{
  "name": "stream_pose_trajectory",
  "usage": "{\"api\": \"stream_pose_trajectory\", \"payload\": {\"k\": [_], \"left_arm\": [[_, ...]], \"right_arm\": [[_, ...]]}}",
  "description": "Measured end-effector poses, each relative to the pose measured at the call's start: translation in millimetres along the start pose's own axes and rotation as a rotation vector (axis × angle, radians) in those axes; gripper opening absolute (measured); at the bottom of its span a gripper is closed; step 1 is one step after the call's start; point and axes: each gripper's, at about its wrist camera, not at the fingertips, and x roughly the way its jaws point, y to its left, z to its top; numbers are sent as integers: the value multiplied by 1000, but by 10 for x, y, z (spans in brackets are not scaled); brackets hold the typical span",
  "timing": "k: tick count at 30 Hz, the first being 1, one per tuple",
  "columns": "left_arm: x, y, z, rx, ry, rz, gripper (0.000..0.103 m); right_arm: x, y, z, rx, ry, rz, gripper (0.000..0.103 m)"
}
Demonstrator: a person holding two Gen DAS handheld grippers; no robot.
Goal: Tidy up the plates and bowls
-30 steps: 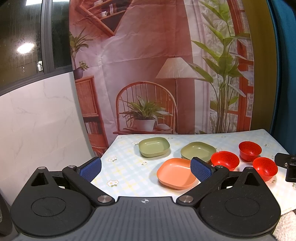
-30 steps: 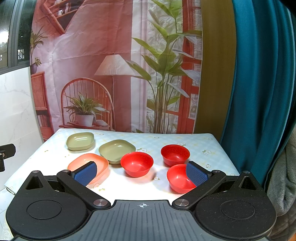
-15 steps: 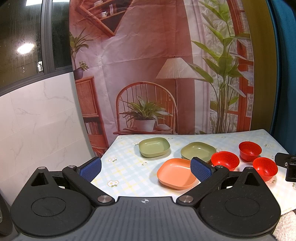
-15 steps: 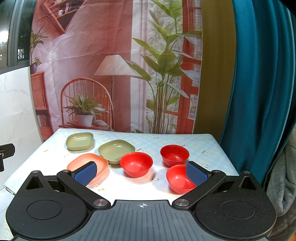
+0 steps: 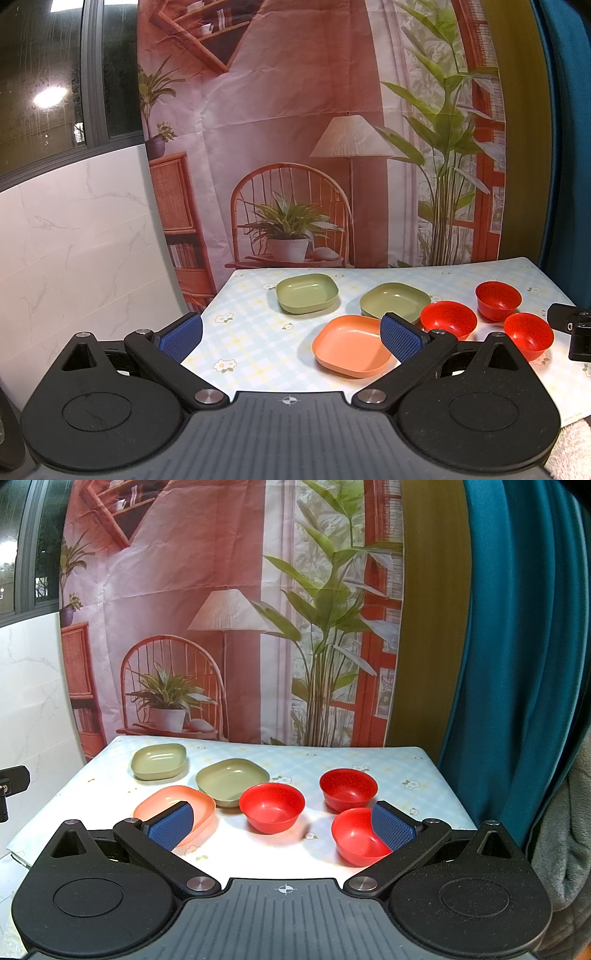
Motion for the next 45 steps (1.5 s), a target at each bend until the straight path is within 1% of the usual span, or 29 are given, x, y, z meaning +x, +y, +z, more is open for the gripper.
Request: {"api": "stream_pose_trajectory", "payload": {"k": [26,32,36,38,40,43,45], "left_arm": [[-4,-5,5,0,0,0,103],[40,-7,26,7,6,-31,103],[161,32,66,-15,-4,-26,103],[255,72,82,-40,-20,-24,103],[390,94,101,-41,-40,-22,103],[638,85,163,-11,-11,-6,103],[807,85,187,3,9,-17,103]], "right_arm": [[-13,-9,-5,-1,-1,0,103],[-8,-33,15,12,-17,18,103],[15,-188,104,34,-83,85,103],[108,-245,162,45,-92,104,103],[219,-293,203,50,-100,113,103],[433,-350,289,57,-98,102,103],[581,-381,347,56,-94,101,103]]}}
